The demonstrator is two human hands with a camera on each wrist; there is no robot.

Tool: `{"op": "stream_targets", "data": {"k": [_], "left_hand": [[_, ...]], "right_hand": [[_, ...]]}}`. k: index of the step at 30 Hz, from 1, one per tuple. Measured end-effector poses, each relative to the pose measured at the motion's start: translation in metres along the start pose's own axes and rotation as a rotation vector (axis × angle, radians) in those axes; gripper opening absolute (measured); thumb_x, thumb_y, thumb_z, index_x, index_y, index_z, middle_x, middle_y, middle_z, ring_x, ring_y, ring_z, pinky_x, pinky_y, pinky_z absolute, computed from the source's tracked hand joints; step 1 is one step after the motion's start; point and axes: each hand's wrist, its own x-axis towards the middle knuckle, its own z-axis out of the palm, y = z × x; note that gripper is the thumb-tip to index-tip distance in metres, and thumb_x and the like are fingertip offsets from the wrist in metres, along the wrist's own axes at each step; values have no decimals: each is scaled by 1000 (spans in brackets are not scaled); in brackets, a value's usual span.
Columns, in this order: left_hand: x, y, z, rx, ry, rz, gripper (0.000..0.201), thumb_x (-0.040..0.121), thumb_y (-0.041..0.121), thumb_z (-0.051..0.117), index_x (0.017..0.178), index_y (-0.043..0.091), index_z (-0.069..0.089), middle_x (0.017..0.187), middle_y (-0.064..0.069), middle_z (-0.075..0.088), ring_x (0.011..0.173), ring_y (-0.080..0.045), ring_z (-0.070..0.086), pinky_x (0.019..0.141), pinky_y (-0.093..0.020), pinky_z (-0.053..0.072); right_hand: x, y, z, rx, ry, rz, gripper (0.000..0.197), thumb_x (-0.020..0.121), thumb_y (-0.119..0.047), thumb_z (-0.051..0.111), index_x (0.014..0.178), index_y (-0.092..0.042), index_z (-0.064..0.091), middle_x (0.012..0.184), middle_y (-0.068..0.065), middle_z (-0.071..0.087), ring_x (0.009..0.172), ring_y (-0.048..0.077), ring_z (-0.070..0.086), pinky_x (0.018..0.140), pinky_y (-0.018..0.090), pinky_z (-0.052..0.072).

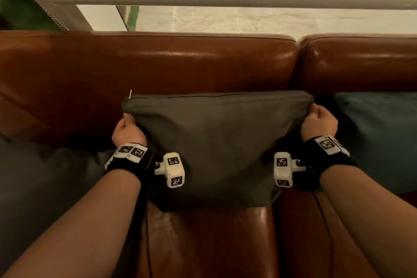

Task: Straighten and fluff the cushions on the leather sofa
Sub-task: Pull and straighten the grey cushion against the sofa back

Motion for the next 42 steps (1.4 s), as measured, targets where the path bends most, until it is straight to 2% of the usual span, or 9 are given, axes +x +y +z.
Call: {"op": "stream_targets", "data": {"k": [5,11,15,21,24,27,34,38,42], "left_hand": [[-14,-31,-18,-258,-134,-308,47,94,59,43,110,23,68,113,-3,68,111,-25,62,90,-35,48],[-15,-40,-11,33,-16,51,28,98,29,50,102,15,74,94,-6,65,98,-23,61,81,-27,42],[-1,-26,-7,-21,29,34,33,99,31,50,107,7,71,95,-11,65,90,-24,58,73,-21,35],[-6,-35,-2,-62,-103,-68,33,100,35,45,116,14,66,116,-5,63,104,-17,54,86,-21,35],[-16,-56,-13,-76,-242,-93,22,93,40,53,98,26,68,115,2,64,109,-16,58,102,-30,41],[-14,-66,-17,26,-158,44,14,93,19,58,100,22,69,104,-4,66,102,-19,60,92,-33,47],[-6,-41,-4,-100,69,-32,24,89,9,62,111,9,71,98,-1,65,89,-7,58,61,-2,43],[-11,-48,-6,-122,58,-26,26,90,16,64,114,12,71,108,-3,69,94,-7,60,76,-8,45],[-16,-57,-20,-69,-31,-54,36,98,41,48,126,25,64,115,5,63,107,-8,57,93,-22,44]], "right_hand": [[-11,36,0,141,-215,290,61,87,-23,68,142,-15,43,142,15,49,131,35,46,109,42,38],[-13,31,-5,124,-45,280,40,93,-38,60,129,-21,63,127,6,64,118,25,57,101,35,45],[-9,27,-8,64,22,207,36,93,-37,60,124,-19,66,122,6,67,114,22,59,95,28,43],[-18,41,-2,85,-127,289,58,96,-54,46,138,-14,52,135,8,57,125,28,53,107,45,42],[-19,70,-5,154,-255,399,73,67,-82,59,119,-32,64,134,5,61,124,29,55,108,48,42],[-26,65,-8,72,-197,369,48,82,-61,64,119,-30,68,115,-3,65,114,23,59,103,43,45],[-14,62,-2,-23,-43,260,42,92,-48,58,117,-16,71,109,5,69,108,24,62,101,34,46],[-15,63,-5,-10,-65,261,41,95,-47,54,120,-17,69,96,0,61,100,22,58,94,32,45],[-18,70,-13,-60,-217,328,48,101,-43,40,145,-23,43,129,11,56,115,31,53,102,39,40]]}}
